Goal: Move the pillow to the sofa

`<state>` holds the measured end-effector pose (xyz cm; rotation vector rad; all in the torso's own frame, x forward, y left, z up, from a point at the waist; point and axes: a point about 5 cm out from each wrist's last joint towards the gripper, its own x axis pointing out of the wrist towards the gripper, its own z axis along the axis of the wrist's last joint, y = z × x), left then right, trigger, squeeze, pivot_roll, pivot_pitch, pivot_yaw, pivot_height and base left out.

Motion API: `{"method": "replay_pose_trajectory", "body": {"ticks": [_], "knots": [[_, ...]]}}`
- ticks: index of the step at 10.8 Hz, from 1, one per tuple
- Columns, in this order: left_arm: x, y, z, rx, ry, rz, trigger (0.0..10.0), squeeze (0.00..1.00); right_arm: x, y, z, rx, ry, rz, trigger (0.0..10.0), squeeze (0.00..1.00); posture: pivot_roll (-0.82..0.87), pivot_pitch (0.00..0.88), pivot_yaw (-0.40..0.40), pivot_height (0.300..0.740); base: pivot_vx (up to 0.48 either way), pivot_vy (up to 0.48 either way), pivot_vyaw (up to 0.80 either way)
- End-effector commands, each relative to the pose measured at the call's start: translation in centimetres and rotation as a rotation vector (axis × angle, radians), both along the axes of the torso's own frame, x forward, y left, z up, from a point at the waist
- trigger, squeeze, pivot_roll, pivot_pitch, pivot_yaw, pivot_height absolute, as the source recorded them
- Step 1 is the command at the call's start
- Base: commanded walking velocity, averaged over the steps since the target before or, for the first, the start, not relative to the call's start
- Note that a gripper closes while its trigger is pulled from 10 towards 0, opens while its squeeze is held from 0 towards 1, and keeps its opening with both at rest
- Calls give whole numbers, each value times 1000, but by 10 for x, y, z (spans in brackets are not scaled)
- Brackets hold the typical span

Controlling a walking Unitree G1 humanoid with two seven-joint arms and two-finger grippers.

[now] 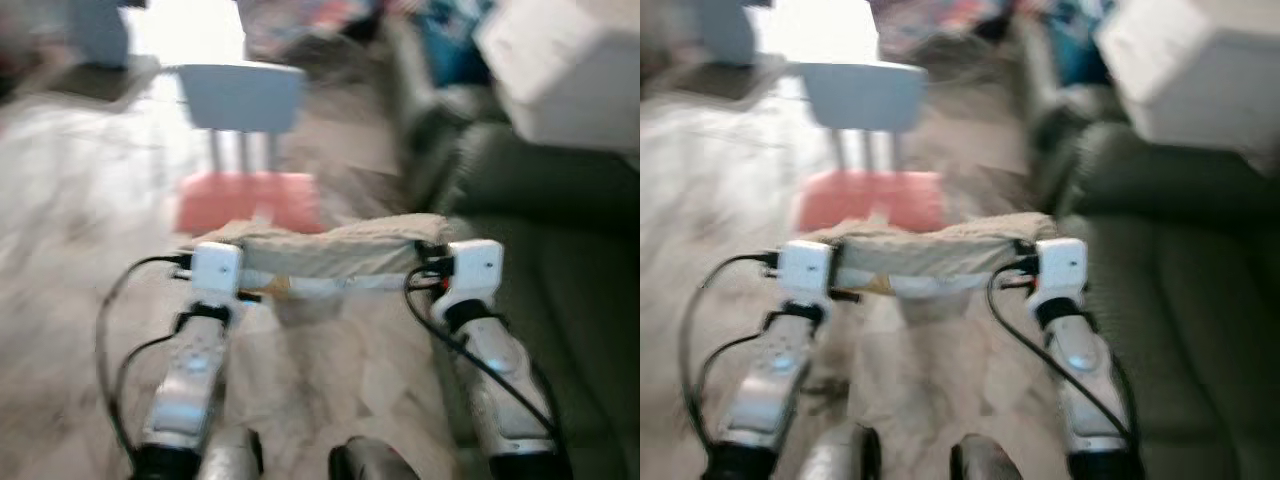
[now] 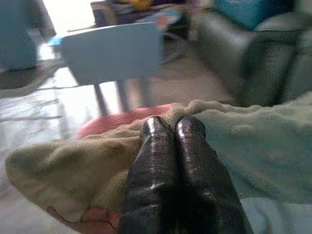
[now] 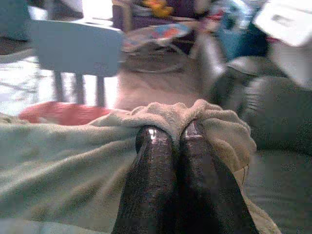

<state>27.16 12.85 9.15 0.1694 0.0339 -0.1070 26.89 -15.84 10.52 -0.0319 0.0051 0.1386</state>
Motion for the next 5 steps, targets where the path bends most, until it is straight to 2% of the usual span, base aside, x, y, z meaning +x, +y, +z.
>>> {"method": "replay_pose_trajectory", "body": {"ticks": [1,5], "knots": [[1,0,2,0,-2,-16,10000,0,1,7,5,12,-21,22,10000,0,-69,135,-52,740,0,480,-800],[0,-6,0,-20,17,-46,10000,0,3,7,6,8,-22,26,10000,0,-72,133,-56,740,0,480,-800]]}}
